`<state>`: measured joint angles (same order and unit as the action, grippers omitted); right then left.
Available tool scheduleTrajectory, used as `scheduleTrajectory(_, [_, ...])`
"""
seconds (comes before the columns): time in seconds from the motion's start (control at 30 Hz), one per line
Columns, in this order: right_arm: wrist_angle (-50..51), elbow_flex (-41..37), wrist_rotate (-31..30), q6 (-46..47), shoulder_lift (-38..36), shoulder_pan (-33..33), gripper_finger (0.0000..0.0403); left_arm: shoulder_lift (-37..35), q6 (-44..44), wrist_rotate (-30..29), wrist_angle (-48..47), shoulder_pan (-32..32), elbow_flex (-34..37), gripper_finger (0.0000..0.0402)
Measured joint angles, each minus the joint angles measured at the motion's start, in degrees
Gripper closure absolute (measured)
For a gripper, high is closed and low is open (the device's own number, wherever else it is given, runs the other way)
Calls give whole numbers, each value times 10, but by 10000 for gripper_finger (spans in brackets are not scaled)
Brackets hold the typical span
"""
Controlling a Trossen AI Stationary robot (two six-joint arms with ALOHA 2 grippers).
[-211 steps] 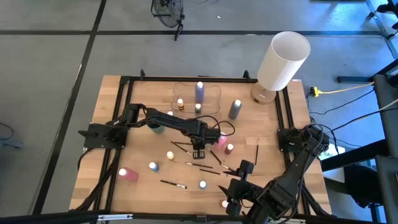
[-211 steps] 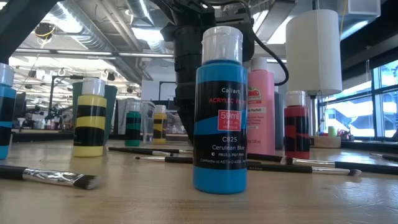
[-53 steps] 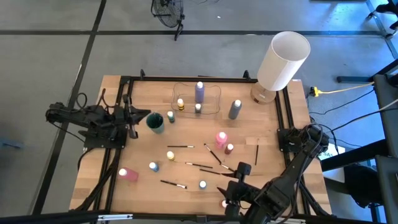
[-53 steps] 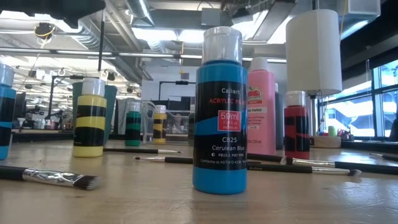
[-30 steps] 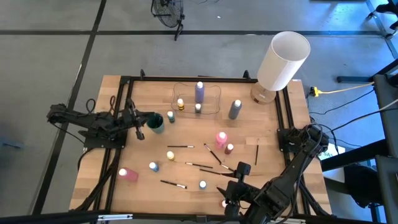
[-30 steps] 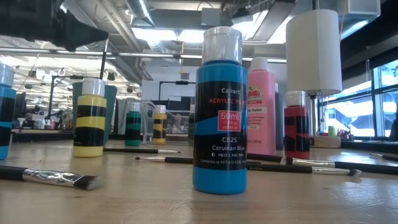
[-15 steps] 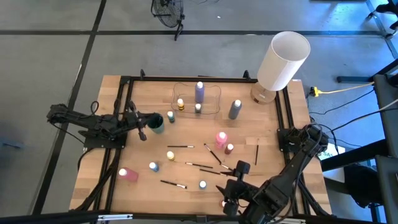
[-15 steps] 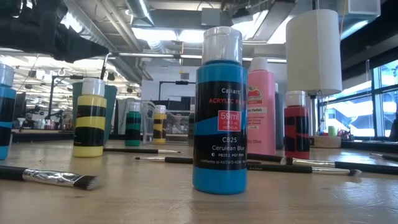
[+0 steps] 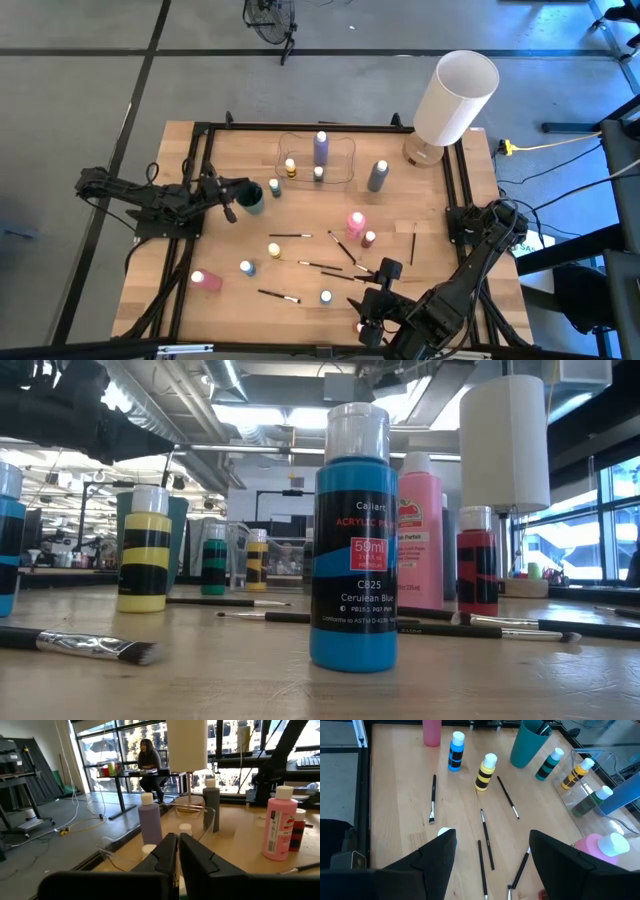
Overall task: Pick & Place Paint Supplies
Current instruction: Put the black paint brush into the green cup, then put the pink paint bottle into the transparent bin
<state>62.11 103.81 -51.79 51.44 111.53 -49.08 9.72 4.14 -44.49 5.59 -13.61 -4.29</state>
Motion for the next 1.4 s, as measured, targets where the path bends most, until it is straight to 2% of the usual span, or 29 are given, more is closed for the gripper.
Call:
scheduleTrajectory(0.5, [2,0,1,1,0,0,146,0,-3,20,-8,0,0,305])
scheduleTrajectory(0.67, [5,0,2,0,0,0,146,0,14,-16,6,0,0,282])
scheduleTrajectory(0.93, [7,0,1,0,0,0,146,0,-12,-51,4,0,0,266])
scheduleTrajectory(1.1, [6,0,1,0,0,0,146,0,32,-1,5,-2,0,246])
scheduleTrajectory(1.27, [-20,0,20,-2,0,0,146,0,28,-18,11,-2,0,216])
scheduleTrajectory(1.4, [-29,0,29,-14,0,0,146,0,17,-10,59,-2,0,202])
